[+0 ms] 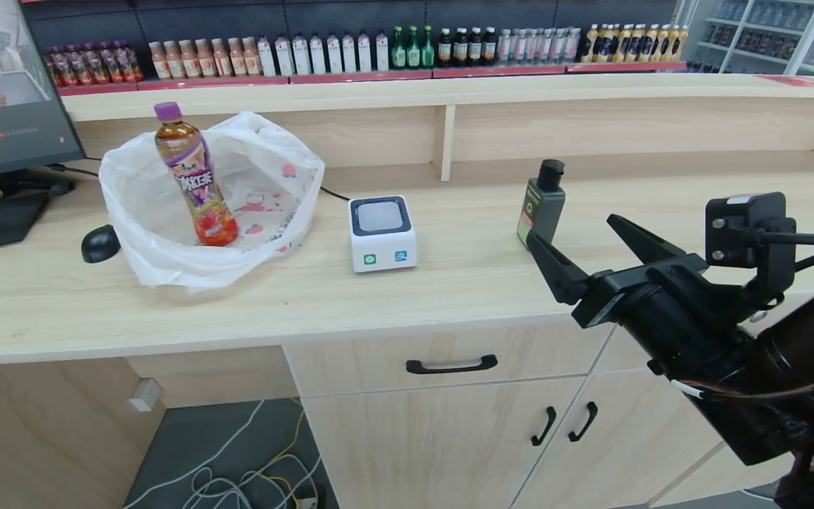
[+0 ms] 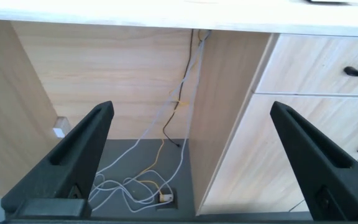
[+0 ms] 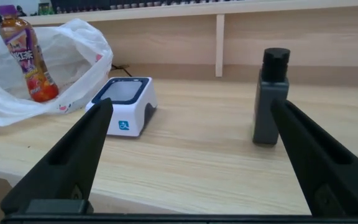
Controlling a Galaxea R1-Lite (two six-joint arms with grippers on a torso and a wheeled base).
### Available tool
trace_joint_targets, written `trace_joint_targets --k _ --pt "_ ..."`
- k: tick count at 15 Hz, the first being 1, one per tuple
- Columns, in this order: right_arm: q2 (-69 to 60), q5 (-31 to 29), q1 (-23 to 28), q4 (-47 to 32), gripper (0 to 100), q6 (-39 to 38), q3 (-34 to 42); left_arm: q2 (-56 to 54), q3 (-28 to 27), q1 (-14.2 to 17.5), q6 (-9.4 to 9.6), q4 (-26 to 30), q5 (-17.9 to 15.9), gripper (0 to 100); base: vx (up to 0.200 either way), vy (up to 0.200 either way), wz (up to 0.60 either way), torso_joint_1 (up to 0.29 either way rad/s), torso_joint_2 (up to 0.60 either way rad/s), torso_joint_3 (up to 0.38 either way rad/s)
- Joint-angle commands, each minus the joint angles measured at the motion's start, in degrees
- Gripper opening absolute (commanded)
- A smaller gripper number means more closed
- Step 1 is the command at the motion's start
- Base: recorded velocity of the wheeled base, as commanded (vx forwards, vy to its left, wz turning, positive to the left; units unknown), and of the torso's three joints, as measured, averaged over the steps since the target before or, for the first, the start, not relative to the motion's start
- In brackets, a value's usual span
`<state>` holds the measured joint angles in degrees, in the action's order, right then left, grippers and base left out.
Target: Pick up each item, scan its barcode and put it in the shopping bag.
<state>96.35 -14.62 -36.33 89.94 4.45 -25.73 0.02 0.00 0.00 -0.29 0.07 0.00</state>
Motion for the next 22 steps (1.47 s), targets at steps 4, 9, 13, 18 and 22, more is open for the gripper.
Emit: trace_joint_targets --k 4,9,13,18,22 --pt "0.06 -0.06 -0.23 0.06 100 0.03 0.42 -0.02 0.0 0.0 0.2 -0.07 0.0 100 0.0 -0.1 0.0 0.002 0.0 0.001" --pt "0.06 -1.99 -0.15 0.06 100 -0.93 0.16 -0.02 0.0 0.0 0.2 -0.07 0.0 100 0.0 0.0 0.0 0.0 0.0 0.0" --pt "-0.91 0.2 0.12 -2.84 100 1.44 -2.04 -0.02 0.0 0.0 0.2 -0.07 0.0 100 0.0 0.0 0.0 0.0 0.0 0.0" --pt "-4.77 0.99 3.63 -24.9 100 0.03 -17.51 -0.02 0.0 0.0 0.2 -0.07 0.0 100 0.0 0.0 0.0 0.0 0.0 0.0" --pt "-5.39 0.99 5.39 -37.47 100 -2.69 -25.51 -0.02 0.0 0.0 0.2 -0.07 0.0 100 0.0 0.0 0.0 0.0 0.0 0.0"
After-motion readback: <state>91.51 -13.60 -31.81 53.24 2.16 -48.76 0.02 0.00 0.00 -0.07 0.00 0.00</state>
